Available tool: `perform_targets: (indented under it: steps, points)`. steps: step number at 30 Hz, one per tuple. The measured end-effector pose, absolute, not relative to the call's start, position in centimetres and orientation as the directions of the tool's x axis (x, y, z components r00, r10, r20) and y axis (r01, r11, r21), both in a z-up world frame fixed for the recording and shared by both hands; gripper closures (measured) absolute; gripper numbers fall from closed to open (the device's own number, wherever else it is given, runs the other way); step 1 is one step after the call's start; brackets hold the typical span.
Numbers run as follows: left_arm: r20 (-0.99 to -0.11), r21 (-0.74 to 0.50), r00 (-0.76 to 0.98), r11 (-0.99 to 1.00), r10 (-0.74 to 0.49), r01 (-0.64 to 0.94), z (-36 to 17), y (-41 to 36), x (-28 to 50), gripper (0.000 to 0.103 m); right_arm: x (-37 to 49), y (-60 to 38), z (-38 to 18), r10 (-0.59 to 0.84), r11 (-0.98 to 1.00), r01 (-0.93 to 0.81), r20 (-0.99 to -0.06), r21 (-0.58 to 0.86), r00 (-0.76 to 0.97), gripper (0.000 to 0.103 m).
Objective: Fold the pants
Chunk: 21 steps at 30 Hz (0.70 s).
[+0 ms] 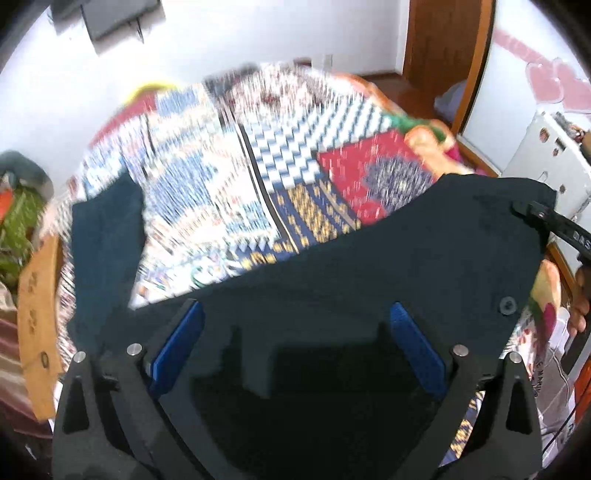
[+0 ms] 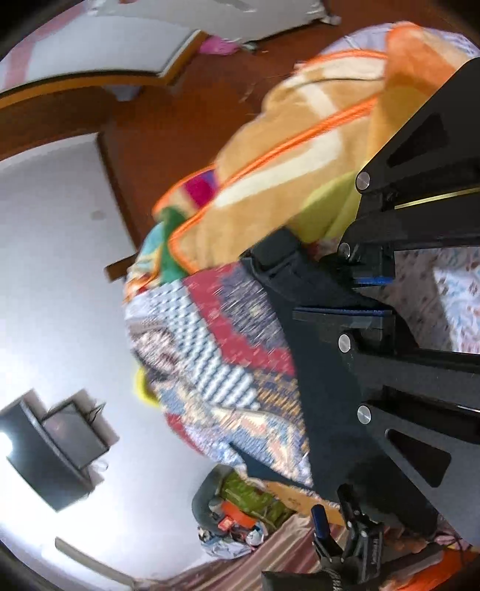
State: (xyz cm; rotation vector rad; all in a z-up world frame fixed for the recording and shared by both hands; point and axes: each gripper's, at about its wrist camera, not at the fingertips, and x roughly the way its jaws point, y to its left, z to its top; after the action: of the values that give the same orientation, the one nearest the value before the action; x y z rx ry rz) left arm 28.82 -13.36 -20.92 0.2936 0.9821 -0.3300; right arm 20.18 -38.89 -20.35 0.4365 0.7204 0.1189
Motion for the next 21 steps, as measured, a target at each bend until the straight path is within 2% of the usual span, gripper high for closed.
perform_targets:
  steps: [8,16,21]
  points:
    - [-0.748,0.037,0.634,0.943,-0.193,0.331,-14.3,-8.2,25.4,0.001,20.0,-34.9,-13.3,0.300,0.915,-0.100,-0.494,0.390,0.816,0.097]
    - [-0.690,0.037,0.707,0.969,-0.152,0.245,-11.8,-2.1,22.0,0.001,20.1,-28.7,-8.4,0.407,0.893,-0.261,-0.413,0.366,0.814,0.097]
    - [-0.670,0.012,0.732,0.985,-0.121,0.174,-11.6,2.2,20.0,0.001,20.5,-23.1,-7.4,0.485,0.868,-0.370,-0.409,0.331,0.773,0.097]
